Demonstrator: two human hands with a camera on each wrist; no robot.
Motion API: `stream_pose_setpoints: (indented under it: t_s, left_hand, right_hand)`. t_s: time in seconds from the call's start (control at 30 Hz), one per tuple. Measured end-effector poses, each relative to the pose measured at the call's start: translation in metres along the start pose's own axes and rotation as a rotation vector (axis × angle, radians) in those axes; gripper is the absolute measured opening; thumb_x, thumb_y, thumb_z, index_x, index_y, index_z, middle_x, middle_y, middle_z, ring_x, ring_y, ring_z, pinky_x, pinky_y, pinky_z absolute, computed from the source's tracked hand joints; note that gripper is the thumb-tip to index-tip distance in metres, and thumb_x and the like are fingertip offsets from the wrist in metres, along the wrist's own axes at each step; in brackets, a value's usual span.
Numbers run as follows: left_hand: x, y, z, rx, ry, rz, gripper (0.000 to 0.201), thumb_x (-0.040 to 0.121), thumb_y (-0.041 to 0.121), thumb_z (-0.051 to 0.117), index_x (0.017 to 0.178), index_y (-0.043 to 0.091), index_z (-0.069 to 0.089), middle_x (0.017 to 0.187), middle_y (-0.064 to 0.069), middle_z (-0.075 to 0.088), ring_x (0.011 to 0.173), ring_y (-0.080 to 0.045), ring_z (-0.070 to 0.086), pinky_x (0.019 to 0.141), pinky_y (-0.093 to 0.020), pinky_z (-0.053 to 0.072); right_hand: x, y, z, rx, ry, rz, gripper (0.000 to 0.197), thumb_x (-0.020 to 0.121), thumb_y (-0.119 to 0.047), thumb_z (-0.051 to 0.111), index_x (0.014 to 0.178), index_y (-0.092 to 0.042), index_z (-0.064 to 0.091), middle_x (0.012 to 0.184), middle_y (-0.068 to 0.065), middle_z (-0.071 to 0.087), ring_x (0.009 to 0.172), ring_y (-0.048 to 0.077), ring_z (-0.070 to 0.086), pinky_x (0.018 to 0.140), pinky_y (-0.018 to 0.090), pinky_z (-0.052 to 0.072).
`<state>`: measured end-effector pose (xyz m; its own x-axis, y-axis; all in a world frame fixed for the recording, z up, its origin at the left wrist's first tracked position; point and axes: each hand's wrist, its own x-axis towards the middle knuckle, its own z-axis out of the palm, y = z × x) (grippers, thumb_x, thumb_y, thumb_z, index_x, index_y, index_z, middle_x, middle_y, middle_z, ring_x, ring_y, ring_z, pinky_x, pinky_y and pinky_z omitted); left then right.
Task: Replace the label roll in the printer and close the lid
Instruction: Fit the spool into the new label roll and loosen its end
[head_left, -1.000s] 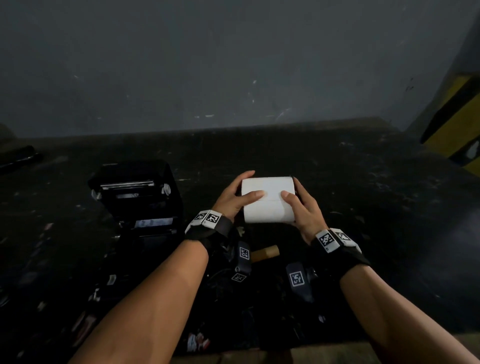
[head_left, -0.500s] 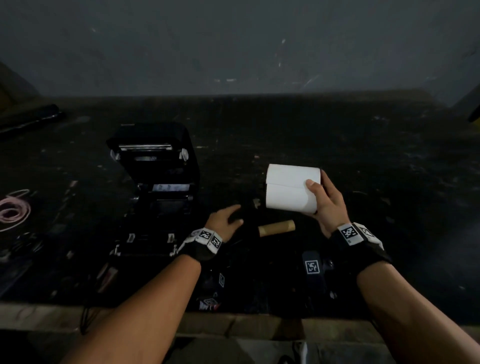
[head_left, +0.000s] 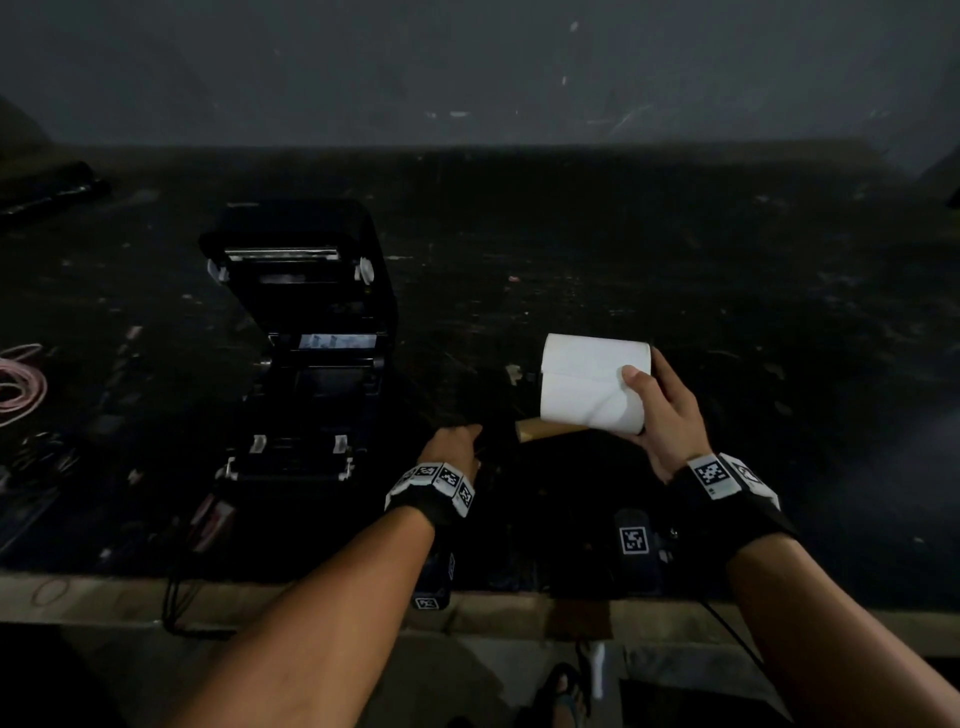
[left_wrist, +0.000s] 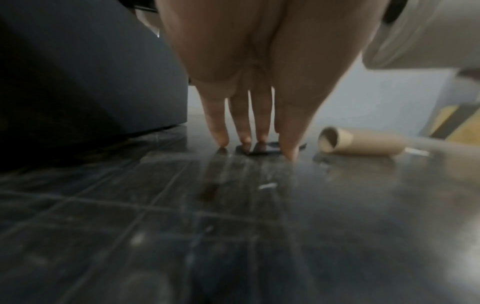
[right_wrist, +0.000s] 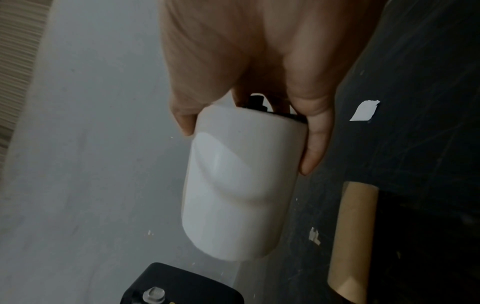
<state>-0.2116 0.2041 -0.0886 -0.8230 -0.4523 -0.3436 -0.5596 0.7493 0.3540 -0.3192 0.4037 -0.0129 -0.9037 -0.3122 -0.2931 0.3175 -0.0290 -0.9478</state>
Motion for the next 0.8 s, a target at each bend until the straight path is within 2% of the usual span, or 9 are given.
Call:
stream_pose_setpoints:
  t_s: [0.2,0.33,0.43,0.53,0.63,0.8]
  left_hand:
    - [0.007,0.000,-0.002,-0.021,0.063,-0.025,0.046,0.085,0.015,0.063,0.129,0.009,0.052,0.130,-0.017,0.056,0.121,-0.030,0.053,0.099,-0.034,0.045]
    - [0.013,0.004,-0.002,0.025,0.064,-0.066,0.028,0.086,0.011,0.058,0.113,0.001,0.062,0.119,-0.021,0.062,0.111,-0.035,0.060,0.089,-0.037,0.049]
    - [0.016,0.009,-0.002,0.064,0.035,-0.094,0.024,0.087,0.009,0.053,0.105,-0.003,0.064,0.114,-0.023,0.064,0.105,-0.036,0.063,0.086,-0.038,0.052]
    - [0.022,0.015,-0.009,0.095,-0.017,-0.139,0.028,0.087,0.011,0.056,0.111,-0.003,0.061,0.121,-0.022,0.062,0.110,-0.035,0.061,0.090,-0.037,0.050]
    - [0.029,0.017,-0.012,0.099,-0.058,-0.135,0.047,0.084,0.025,0.065,0.123,0.000,0.053,0.132,-0.022,0.050,0.119,-0.035,0.054,0.096,-0.037,0.047]
    - [0.035,0.021,-0.011,0.142,-0.078,-0.149,0.033,0.087,0.015,0.060,0.116,-0.001,0.059,0.126,-0.021,0.058,0.115,-0.034,0.059,0.093,-0.036,0.048]
  right_hand:
    - [-0.003,-0.002,0.000,-0.010,0.015,-0.001,0.055,0.084,-0.029,0.060,0.135,-0.034,0.039,0.103,-0.011,0.057,0.097,0.017,0.058,0.088,0.052,0.052]
    - [-0.004,-0.003,0.000,-0.020,0.012,0.004,0.057,0.084,-0.029,0.061,0.136,-0.033,0.038,0.102,-0.011,0.056,0.097,0.017,0.058,0.089,0.052,0.052]
    - [-0.003,-0.003,0.001,-0.026,0.007,0.009,0.058,0.083,-0.029,0.061,0.136,-0.033,0.037,0.104,-0.008,0.056,0.097,0.017,0.058,0.088,0.050,0.052]
    - [-0.003,-0.002,0.001,-0.032,-0.003,0.004,0.058,0.083,-0.029,0.062,0.136,-0.032,0.038,0.111,-0.003,0.057,0.099,0.019,0.059,0.088,0.050,0.053]
    - [-0.001,-0.001,0.001,-0.040,-0.005,0.011,0.060,0.081,-0.031,0.063,0.135,-0.032,0.039,0.119,0.000,0.056,0.102,0.020,0.059,0.091,0.052,0.051]
    - [0.001,0.002,0.000,-0.054,-0.018,0.017,0.061,0.081,-0.032,0.064,0.136,-0.034,0.037,0.122,0.000,0.054,0.105,0.021,0.058,0.091,0.053,0.050]
